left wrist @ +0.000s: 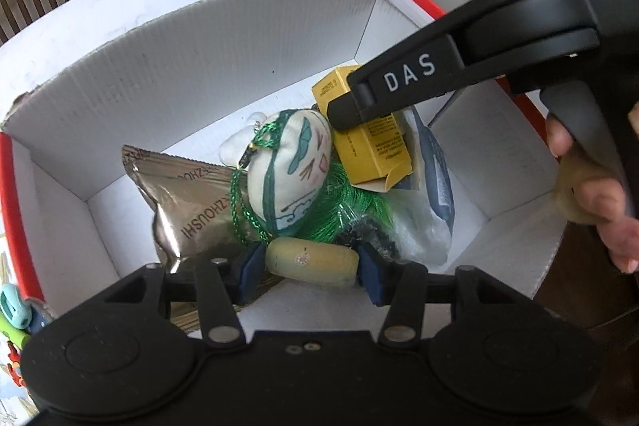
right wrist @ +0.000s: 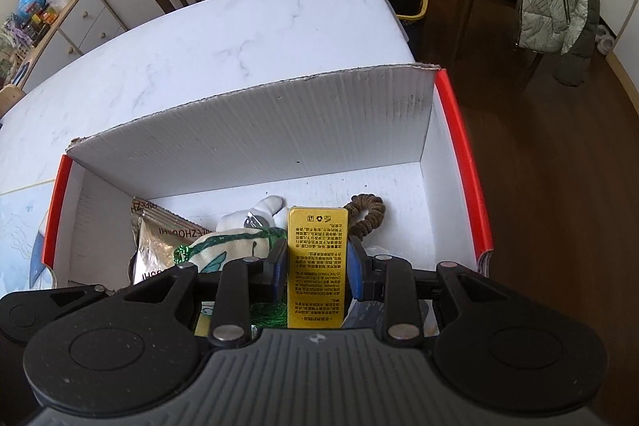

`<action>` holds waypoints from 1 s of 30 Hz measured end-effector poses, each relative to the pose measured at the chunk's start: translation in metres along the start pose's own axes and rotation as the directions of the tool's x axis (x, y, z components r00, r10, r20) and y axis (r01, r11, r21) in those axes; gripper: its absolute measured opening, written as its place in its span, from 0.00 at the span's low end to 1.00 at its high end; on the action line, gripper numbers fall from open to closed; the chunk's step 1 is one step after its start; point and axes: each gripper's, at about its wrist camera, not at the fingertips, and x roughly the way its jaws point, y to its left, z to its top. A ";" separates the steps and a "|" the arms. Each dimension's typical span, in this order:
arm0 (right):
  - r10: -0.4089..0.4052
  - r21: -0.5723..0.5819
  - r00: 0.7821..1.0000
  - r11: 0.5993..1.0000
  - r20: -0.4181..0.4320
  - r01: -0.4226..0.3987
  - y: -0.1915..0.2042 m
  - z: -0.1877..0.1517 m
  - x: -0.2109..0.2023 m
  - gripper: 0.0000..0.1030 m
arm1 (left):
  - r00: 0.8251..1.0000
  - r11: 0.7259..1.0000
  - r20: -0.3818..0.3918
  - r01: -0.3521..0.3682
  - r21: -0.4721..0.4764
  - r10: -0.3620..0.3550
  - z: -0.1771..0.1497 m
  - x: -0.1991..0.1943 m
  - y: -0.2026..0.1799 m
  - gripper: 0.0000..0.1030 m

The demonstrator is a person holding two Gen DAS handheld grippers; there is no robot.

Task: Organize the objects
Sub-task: 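Lower the yellow box with right tool while left lowers the cylinder into the box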

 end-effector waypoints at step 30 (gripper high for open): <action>0.084 -0.044 0.993 0.996 0.081 -0.081 0.025 -0.018 -0.074 0.51 | 0.991 0.999 0.129 0.031 -0.043 -0.025 -0.016 -0.054 0.007 0.72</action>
